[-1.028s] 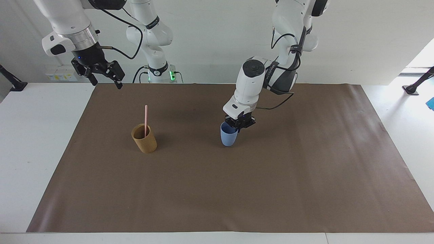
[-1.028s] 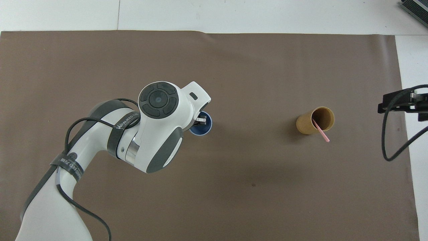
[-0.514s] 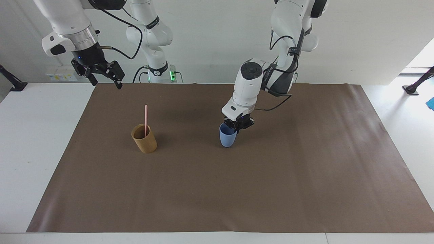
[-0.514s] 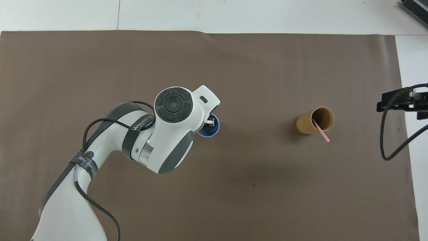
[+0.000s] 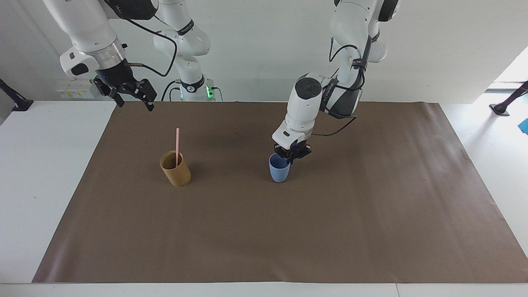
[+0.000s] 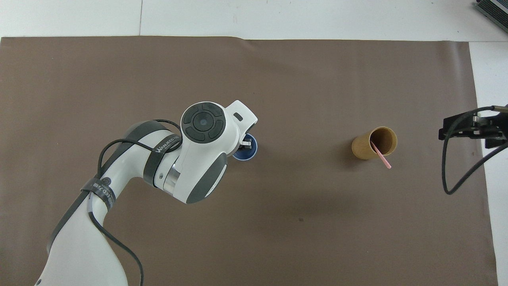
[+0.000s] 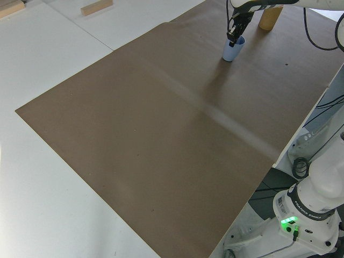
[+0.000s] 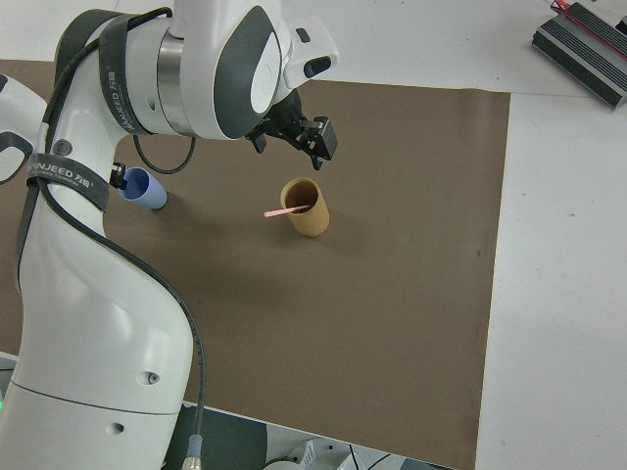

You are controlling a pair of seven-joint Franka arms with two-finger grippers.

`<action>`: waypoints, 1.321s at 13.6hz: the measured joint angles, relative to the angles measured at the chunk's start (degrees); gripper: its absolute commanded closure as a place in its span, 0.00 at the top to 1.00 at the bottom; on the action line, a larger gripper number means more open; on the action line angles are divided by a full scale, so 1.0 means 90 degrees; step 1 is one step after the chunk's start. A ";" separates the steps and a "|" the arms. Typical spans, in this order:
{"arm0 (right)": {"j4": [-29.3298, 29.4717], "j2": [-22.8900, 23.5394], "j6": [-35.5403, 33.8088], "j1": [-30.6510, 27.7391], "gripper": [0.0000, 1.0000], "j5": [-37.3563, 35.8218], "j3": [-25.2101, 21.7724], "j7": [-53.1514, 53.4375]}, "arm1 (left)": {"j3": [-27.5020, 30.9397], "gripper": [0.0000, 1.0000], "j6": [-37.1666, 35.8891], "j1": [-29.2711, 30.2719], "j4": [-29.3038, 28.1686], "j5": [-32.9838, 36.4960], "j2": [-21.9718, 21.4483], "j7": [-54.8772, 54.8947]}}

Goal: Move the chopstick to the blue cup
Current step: 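Slide the blue cup with the left gripper toward the table center, then release the blue cup with the left gripper while the right gripper reaches the chopstick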

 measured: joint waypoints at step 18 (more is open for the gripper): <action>-0.2452 -0.0104 0.1803 0.0802 0.00 -0.0027 0.0057 0.0625 | 0.0289 1.00 -0.2817 0.2656 0.0384 0.0003 -0.1973 0.2881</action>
